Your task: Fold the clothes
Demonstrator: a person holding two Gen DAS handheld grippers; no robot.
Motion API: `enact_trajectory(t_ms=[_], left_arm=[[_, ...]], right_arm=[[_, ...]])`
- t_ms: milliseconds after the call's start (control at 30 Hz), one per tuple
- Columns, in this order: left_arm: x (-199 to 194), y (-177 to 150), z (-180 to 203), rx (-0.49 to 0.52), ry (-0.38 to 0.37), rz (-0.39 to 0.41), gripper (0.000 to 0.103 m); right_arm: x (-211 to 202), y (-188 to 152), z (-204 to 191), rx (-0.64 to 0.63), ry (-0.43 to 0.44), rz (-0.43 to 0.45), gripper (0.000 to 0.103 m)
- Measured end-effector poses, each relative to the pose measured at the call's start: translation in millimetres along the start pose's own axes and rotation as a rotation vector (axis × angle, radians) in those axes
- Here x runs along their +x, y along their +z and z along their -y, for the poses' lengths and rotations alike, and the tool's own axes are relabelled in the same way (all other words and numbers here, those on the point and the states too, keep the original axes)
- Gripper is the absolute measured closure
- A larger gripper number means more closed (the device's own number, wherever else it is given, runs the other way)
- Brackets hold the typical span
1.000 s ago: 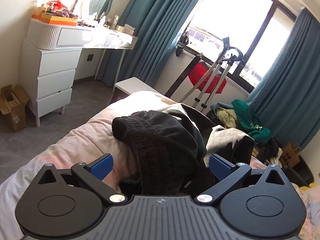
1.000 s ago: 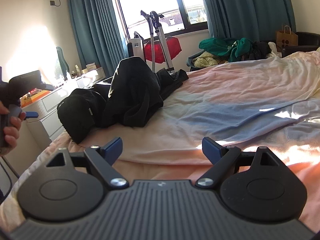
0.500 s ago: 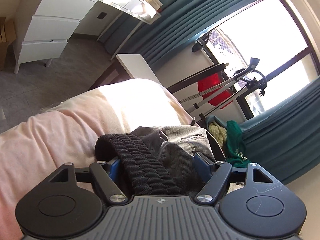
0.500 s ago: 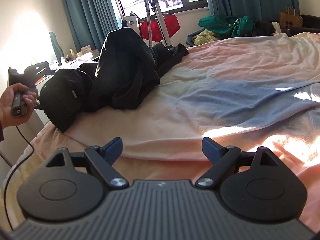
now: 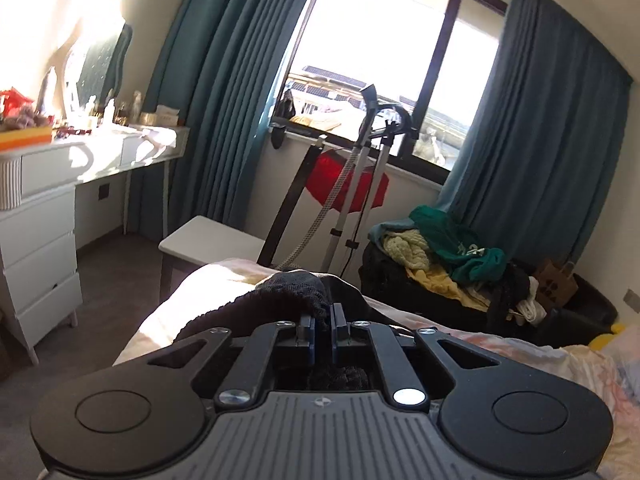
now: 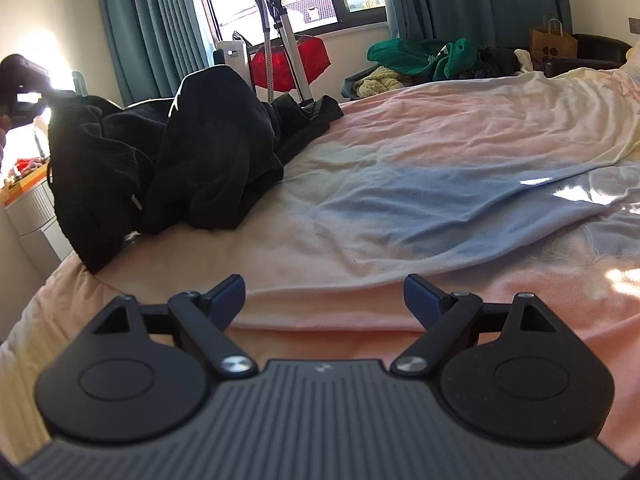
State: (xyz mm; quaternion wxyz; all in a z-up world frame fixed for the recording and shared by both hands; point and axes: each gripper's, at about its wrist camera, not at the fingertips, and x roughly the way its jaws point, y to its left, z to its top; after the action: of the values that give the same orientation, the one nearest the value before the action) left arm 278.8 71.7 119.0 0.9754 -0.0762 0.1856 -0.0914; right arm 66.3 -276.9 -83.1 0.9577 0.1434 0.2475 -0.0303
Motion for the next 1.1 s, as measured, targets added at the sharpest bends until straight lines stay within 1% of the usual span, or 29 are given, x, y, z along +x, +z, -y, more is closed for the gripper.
enact_trajectory(t_ms=[33, 100, 133, 200, 267, 367, 467, 567, 633, 667, 700, 767, 833, 900, 967, 1033, 1100], left_arm=[[-12.3, -2.3, 21.3, 0.062, -0.022, 0.012, 0.097], [-39.6, -19.3, 71.8, 0.201, -0.073, 0.031, 0.097], [-52.2, -31.8, 93.0, 0.262, -0.097, 0.032, 0.097], [-73.8, -63.5, 126.4, 0.34, -0.147, 0.032, 0.097], [-89.3, -98.7, 148.7, 0.371, -0.187, 0.018, 0.097], [-98.7, -158.0, 167.0, 0.4, -0.213, -0.019, 0.097], [-90.3, -200.4, 169.1, 0.365, -0.222, -0.082, 0.096], [-79.0, -221.6, 158.1, 0.339, -0.241, -0.154, 0.094], [-80.5, -223.7, 147.9, 0.329, -0.263, -0.192, 0.08], [-82.9, -223.9, 144.0, 0.327, -0.271, -0.211, 0.063], [-87.7, -224.2, 139.5, 0.337, -0.273, -0.218, 0.054], [-102.6, -225.3, 128.6, 0.368, -0.269, -0.226, 0.048], [-119.1, -224.5, 114.1, 0.381, -0.24, -0.217, 0.044], [-135.5, -220.4, 94.9, 0.345, -0.197, -0.194, 0.032], [-146.2, -219.0, 76.0, 0.295, -0.155, -0.165, 0.023], [-146.2, -216.0, 59.1, 0.258, -0.07, -0.16, 0.022], [-140.9, -210.8, 45.7, 0.22, 0.024, -0.182, 0.022]], right_arm=[[-4.5, 1.2, 1.1, 0.004, 0.0, 0.006, 0.015], [-15.5, 3.7, 4.2, 0.016, 0.004, 0.027, 0.015], [-21.5, 4.9, 5.3, 0.018, 0.001, 0.042, 0.015], [-33.0, 7.1, 7.6, 0.023, -0.006, 0.072, 0.015], [-43.1, 8.2, 11.8, 0.034, -0.018, 0.094, 0.015], [-52.9, 9.9, 20.2, 0.062, -0.029, 0.118, 0.015], [-54.5, 10.8, 27.4, 0.087, -0.032, 0.122, 0.015], [-51.2, 8.8, 27.9, 0.089, -0.013, 0.106, 0.015], [-49.2, 7.6, 25.3, 0.08, 0.005, 0.097, 0.015], [-48.4, 7.2, 23.6, 0.075, 0.014, 0.093, 0.015], [-47.5, 6.8, 21.9, 0.07, 0.024, 0.09, 0.015], [-47.9, 6.7, 18.0, 0.058, 0.047, 0.096, 0.015], [-49.3, 6.8, 13.6, 0.042, 0.073, 0.109, 0.015], [-51.6, 6.2, 6.5, 0.016, 0.108, 0.123, 0.015], [-53.2, 5.6, -0.9, -0.012, 0.143, 0.132, 0.015], [-54.7, 4.7, -9.9, -0.051, 0.178, 0.137, 0.015], [-54.6, 2.8, -22.3, -0.104, 0.218, 0.127, 0.015]])
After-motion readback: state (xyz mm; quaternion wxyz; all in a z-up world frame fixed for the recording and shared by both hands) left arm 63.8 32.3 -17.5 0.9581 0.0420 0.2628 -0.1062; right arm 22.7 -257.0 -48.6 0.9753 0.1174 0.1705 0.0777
